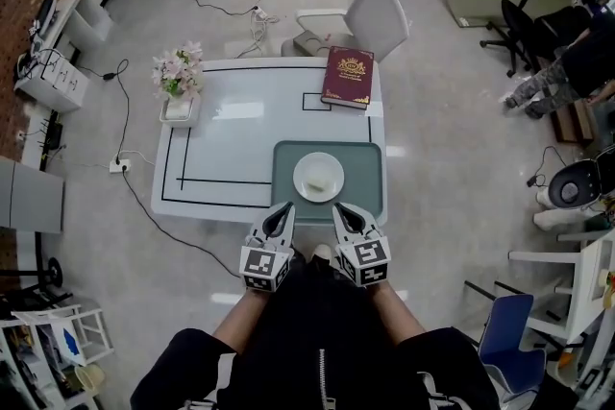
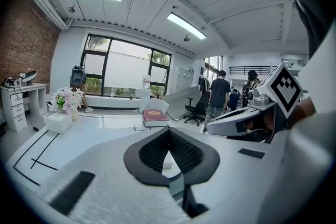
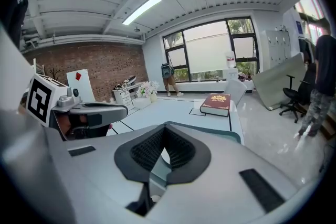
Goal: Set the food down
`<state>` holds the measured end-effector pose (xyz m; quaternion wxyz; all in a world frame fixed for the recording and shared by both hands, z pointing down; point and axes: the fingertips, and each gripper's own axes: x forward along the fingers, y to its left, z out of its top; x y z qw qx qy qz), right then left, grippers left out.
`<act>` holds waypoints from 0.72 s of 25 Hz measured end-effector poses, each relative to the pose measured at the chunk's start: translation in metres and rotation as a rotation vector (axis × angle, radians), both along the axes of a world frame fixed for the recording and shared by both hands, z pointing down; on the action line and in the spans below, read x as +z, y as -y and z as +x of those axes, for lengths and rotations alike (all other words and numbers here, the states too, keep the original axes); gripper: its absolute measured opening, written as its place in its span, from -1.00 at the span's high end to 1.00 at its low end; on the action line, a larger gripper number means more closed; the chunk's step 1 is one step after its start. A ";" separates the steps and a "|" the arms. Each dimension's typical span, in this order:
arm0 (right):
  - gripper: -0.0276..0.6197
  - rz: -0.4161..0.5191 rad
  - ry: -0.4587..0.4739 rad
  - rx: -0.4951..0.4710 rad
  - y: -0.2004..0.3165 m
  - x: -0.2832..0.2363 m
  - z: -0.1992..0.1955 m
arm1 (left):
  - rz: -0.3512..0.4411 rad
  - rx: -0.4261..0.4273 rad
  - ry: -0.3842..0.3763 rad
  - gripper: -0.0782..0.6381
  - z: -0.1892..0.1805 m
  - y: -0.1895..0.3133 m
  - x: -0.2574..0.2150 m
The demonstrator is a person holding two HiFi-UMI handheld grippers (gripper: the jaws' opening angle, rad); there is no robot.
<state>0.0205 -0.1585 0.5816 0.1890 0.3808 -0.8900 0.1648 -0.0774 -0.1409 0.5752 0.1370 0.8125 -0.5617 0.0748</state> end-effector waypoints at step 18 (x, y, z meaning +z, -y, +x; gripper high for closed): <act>0.89 -0.007 0.000 0.000 0.003 0.003 0.001 | -0.017 0.044 0.028 0.77 0.012 0.004 0.007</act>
